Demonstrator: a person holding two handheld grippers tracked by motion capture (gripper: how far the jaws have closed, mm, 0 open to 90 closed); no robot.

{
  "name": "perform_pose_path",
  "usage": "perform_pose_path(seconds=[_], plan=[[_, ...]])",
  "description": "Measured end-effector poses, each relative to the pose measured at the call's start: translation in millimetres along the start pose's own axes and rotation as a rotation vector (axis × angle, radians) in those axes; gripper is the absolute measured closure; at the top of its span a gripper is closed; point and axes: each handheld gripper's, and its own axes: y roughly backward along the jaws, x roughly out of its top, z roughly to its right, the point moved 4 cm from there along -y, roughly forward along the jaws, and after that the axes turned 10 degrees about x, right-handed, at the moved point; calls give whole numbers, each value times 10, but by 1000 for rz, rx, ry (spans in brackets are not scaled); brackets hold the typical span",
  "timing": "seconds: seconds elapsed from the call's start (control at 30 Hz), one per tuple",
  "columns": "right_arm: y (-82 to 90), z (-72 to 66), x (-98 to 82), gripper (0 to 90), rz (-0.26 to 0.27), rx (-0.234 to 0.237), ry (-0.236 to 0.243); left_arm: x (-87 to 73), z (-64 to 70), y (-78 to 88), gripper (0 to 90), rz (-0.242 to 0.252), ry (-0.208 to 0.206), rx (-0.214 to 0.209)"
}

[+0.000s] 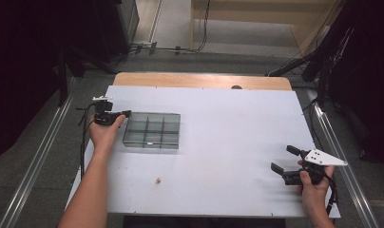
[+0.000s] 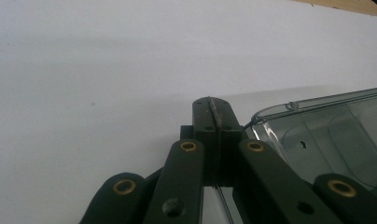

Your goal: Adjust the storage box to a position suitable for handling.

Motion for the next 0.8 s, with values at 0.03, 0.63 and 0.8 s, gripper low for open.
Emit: perform_pose_path(seconds=[0.03,0.63,0.8], plan=[[-1,1,0,0,-1,-1,2,0,0,-1,900,1,-1,-1],[-5,0,0,0,-2,-2,3,4,23,-14,900,6,-16,-9],[-6,0,0,0,-2,-2,3,-1,100,-44,900,5,-27,-22]])
